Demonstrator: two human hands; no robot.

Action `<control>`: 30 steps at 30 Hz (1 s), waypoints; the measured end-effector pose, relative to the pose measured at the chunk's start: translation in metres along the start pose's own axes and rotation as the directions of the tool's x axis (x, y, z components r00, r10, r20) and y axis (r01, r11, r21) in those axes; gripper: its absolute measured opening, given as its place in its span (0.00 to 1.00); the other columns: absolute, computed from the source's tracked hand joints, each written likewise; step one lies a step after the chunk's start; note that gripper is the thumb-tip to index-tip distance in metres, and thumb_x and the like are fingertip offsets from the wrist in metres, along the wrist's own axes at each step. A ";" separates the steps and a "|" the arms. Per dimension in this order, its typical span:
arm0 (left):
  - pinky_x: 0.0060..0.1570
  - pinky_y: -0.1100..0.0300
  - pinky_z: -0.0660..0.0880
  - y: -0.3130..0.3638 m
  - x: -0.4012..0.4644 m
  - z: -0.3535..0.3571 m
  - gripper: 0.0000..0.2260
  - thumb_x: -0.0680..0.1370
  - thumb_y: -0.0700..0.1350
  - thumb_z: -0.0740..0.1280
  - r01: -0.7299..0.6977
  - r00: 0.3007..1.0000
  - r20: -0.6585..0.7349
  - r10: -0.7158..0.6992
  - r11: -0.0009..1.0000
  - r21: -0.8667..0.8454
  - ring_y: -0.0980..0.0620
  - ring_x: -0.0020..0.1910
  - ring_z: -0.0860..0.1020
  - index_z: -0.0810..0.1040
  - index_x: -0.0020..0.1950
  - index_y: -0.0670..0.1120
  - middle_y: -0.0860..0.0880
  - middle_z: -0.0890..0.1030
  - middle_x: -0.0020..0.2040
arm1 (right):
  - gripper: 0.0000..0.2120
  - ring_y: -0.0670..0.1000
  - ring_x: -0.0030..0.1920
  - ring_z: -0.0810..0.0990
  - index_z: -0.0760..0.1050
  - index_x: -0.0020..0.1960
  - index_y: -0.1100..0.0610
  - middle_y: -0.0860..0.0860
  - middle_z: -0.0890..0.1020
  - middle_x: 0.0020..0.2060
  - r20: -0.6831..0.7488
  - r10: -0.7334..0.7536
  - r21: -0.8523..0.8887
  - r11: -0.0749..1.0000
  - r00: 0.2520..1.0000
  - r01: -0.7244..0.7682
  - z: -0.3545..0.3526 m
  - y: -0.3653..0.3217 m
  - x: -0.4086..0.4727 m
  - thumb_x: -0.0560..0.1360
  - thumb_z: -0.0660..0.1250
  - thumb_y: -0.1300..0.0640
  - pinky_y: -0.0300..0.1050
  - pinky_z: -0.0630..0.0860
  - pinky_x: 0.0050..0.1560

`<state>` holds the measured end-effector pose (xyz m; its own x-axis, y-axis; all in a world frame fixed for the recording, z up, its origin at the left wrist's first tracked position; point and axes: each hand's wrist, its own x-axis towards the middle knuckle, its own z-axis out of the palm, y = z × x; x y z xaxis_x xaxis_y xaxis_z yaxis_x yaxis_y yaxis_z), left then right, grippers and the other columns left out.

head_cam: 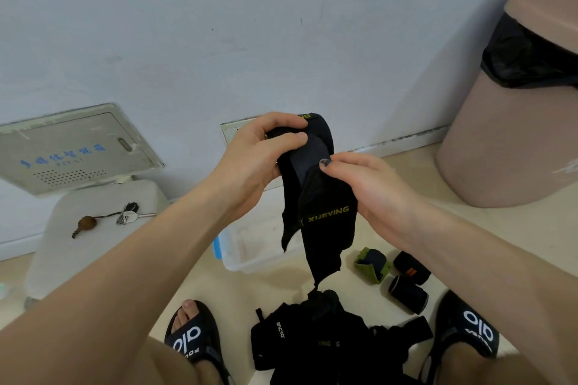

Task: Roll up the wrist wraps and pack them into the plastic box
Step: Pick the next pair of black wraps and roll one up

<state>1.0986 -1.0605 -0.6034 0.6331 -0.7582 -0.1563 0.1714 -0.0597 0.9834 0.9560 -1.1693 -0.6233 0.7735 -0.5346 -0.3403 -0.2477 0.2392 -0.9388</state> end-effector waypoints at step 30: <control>0.47 0.60 0.81 0.004 0.003 -0.006 0.15 0.78 0.28 0.67 0.015 1.000 0.006 -0.014 0.998 -0.069 0.49 0.50 0.85 0.81 0.60 0.42 0.43 0.84 0.53 | 0.21 0.44 0.58 0.83 0.77 0.63 0.40 0.40 0.82 0.59 0.003 -0.094 -0.350 0.933 0.996 0.089 -0.006 -0.003 0.003 0.73 0.73 0.37 0.52 0.79 0.64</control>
<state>1.1059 -1.0593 -0.6008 0.6258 -0.7614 -0.1696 0.2320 -0.0259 0.9724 0.9557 -1.1771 -0.6216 0.7951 -0.5523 -0.2504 -0.3661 -0.1079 -0.9243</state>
